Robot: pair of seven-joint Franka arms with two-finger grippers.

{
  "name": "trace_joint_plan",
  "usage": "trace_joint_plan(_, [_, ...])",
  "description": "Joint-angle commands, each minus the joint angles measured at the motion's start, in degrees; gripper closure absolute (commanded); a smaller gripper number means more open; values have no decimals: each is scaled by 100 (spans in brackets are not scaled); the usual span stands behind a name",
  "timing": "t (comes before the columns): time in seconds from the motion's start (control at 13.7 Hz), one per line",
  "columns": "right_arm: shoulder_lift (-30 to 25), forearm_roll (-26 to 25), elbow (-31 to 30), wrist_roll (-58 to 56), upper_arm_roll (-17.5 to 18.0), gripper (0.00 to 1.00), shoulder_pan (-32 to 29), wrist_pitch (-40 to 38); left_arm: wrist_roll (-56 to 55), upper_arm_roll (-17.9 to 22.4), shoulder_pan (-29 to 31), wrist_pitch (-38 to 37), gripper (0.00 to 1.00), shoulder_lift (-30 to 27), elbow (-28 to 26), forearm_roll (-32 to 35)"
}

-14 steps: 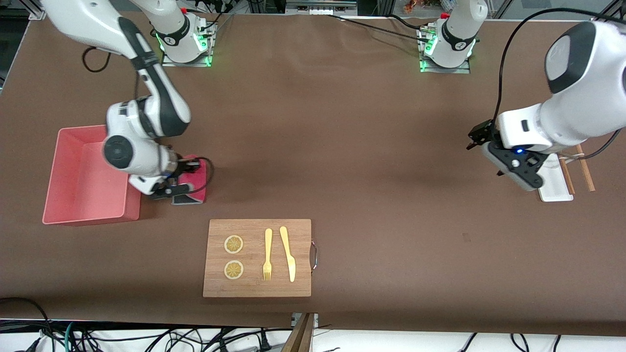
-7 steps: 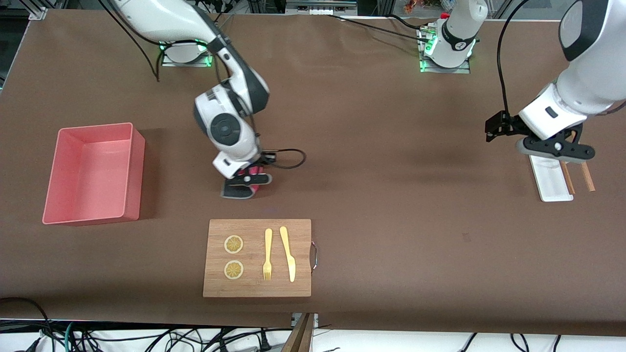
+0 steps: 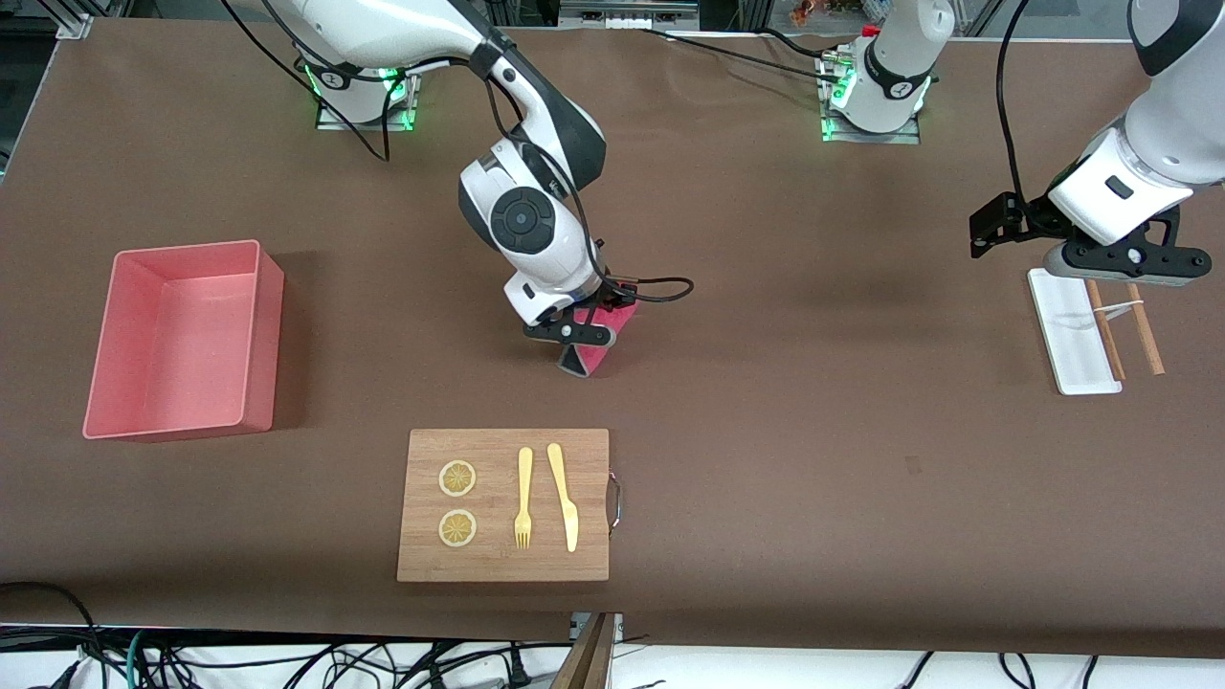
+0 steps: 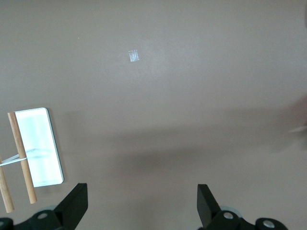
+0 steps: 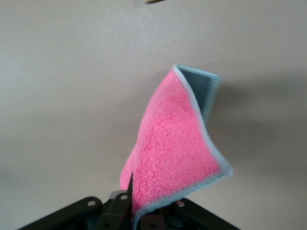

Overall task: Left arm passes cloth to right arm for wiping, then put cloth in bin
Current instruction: 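Wipe the table with the cloth in the right gripper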

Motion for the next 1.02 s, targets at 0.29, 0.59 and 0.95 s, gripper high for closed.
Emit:
trace_joint_plan(0.29, [-410, 33, -636, -1369, 284, 100, -1396, -1369, -59, -28, -67, -348, 0, 70, 292, -35])
trace_joint_plan(0.59, [-190, -11, -919, -3300, 241, 100, -2609, -1623, -24, -20, -32, -391, 0, 78, 300, -35])
trace_joint_plan(0.95, [-172, -792, -1104, -5304, -338, 100, -3217, -1676, 11, 7, -5, -497, 0, 105, 300, -35])
